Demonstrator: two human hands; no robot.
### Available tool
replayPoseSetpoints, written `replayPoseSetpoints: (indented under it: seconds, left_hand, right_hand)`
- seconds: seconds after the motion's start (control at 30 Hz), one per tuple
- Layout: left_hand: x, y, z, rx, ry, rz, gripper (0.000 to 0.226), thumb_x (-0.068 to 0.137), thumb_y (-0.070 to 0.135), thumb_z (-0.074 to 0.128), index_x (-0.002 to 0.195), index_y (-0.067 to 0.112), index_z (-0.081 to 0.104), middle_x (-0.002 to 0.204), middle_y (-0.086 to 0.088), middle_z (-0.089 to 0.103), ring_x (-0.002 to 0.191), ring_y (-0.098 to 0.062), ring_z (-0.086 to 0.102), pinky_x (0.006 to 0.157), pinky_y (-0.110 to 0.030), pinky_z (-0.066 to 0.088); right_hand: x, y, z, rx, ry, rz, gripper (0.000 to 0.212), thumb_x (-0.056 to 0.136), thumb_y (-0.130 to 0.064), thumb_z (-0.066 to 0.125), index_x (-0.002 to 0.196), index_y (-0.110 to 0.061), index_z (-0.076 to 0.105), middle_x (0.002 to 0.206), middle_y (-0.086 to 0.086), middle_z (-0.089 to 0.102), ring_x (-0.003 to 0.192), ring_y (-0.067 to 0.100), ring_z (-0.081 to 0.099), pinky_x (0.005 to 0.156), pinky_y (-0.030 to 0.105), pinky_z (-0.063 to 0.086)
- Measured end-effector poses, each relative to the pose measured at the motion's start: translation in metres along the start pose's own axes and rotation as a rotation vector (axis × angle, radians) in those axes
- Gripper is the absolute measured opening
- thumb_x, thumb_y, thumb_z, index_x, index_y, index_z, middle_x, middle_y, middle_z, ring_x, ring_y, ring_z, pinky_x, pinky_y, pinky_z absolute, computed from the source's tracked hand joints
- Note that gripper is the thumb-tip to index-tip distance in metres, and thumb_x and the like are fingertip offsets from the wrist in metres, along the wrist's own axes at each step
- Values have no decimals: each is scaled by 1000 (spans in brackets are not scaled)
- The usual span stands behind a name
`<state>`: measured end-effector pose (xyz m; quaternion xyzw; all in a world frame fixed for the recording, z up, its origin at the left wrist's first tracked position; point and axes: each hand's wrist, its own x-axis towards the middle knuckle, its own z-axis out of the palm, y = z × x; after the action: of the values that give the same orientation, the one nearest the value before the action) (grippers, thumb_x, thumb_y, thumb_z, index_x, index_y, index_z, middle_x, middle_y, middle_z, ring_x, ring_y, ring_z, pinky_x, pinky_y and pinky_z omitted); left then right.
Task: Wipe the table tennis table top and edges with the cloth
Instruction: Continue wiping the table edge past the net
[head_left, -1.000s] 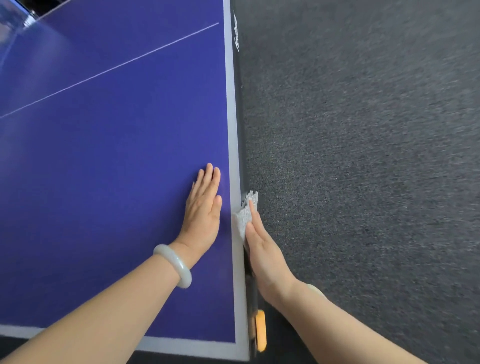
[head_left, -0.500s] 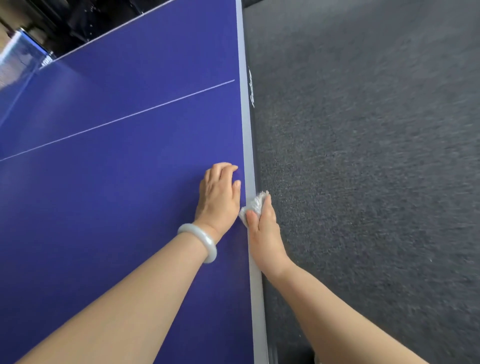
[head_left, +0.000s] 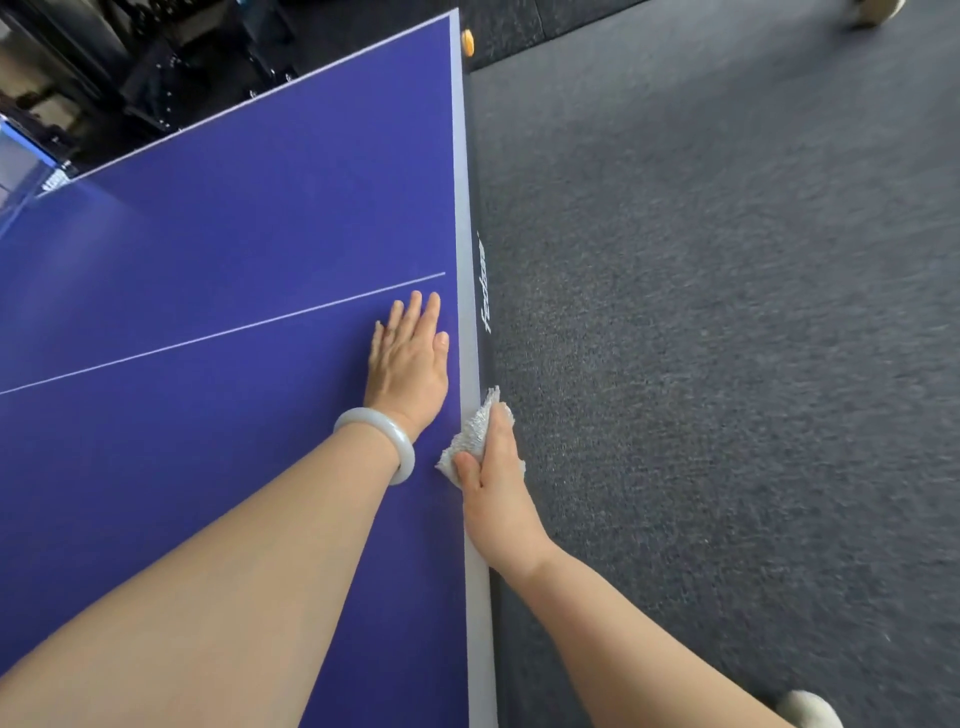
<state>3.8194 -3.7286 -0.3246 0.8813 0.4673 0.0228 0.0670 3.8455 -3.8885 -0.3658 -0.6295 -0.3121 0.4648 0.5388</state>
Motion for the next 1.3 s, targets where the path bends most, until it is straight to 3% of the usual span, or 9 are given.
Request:
replayPoseSetpoints:
  seconds: [0.1, 0.23, 0.37, 0.5, 0.67, 1.0, 1.1, 1.2, 1.3]
  left_hand:
    - [41, -5, 2, -11, -12, -15, 51, 108, 30, 20, 158, 26, 12, 166, 5, 4, 153, -15, -2, 124, -39, -1]
    - [50, -10, 8, -84, 38, -37, 49, 108, 27, 26, 156, 29, 22, 165, 10, 12, 152, -8, 4, 123, -35, 4]
    - [48, -9, 4, -145, 55, -40, 48, 107, 21, 29, 154, 28, 28, 163, 12, 16, 151, -4, 6, 123, -34, 5]
    - [44, -8, 3, -125, 53, -53, 48, 106, 18, 32, 153, 26, 32, 162, 11, 19, 151, -6, 9, 123, -38, 9]
    - [45, -4, 3, -60, 22, -67, 49, 105, 22, 29, 154, 25, 32, 163, 9, 20, 151, -9, 11, 123, -40, 12]
    - [47, 3, -3, 36, -45, -105, 56, 101, 28, 16, 155, 25, 26, 164, 7, 17, 152, -13, 11, 123, -43, 17]
    - [51, 6, -9, 79, -54, -91, 54, 99, 25, 27, 152, 19, 37, 160, 0, 29, 149, -21, 25, 119, -46, 26]
    - [64, 1, -18, 55, -50, -30, 46, 91, 14, 56, 137, 15, 55, 145, -6, 50, 134, -29, 48, 107, -47, 44]
    - [105, -13, -24, -9, -12, -26, 37, 87, 3, 64, 123, 9, 62, 132, -7, 57, 121, -28, 57, 102, -45, 47]
  right_hand:
    - [50, -11, -8, 2, -9, -12, 67, 106, -12, 40, 159, -13, -2, 168, 1, 1, 154, 10, -3, 125, 28, 0]
    - [120, -31, -18, 17, 14, -5, 61, 103, -8, 43, 156, -10, 13, 163, 11, 19, 152, 22, 15, 124, 42, 14]
    - [167, -48, -27, 12, 24, -2, 52, 103, -6, 41, 151, -7, 22, 151, 3, 30, 147, 22, 25, 117, 28, 22]
    - [194, -57, -31, -27, 11, 31, 61, 106, -14, 39, 159, -9, 8, 166, 6, 11, 154, 17, 7, 125, 42, 10]
    - [213, -62, -33, -35, 45, 63, 51, 105, -15, 39, 153, -9, 26, 161, 9, 22, 148, 26, 20, 122, 47, 21]
    - [277, -82, -44, -106, 27, 101, 53, 106, -19, 37, 156, -12, 22, 162, 5, 19, 146, 28, 21, 120, 44, 21]
    - [281, -81, -44, -162, 25, 120, 55, 107, -23, 36, 158, -14, 18, 163, 4, 16, 147, 29, 19, 118, 37, 15]
    - [280, -81, -43, -170, 46, 124, 58, 108, -25, 35, 160, -15, 12, 164, 2, 13, 148, 28, 17, 117, 31, 12]
    - [283, -80, -42, -162, 60, 138, 58, 108, -26, 34, 160, -18, 10, 164, -2, 12, 147, 22, 16, 110, 22, 10]
